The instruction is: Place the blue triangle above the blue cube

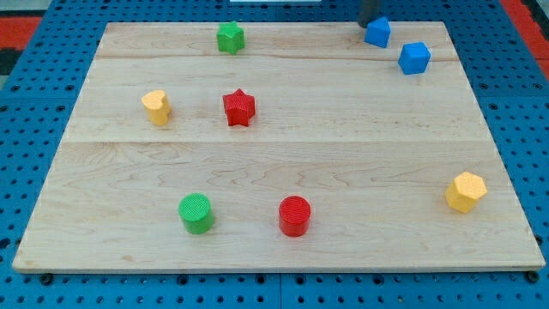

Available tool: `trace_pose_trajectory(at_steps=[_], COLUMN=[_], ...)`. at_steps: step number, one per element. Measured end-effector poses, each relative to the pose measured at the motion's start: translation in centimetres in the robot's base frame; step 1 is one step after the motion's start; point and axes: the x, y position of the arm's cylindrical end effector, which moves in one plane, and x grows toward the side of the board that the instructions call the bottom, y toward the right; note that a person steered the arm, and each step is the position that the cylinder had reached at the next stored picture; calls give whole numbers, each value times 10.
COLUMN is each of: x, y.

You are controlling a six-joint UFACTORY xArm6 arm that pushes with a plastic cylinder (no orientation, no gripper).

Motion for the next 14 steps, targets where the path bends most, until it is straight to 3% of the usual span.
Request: trace_pose_trajectory(at_steps=[1,3,5,6,9,11,14], x=[22,35,33,46,31,107,47], y=[1,-87,-22,-22,-15,-17,-5])
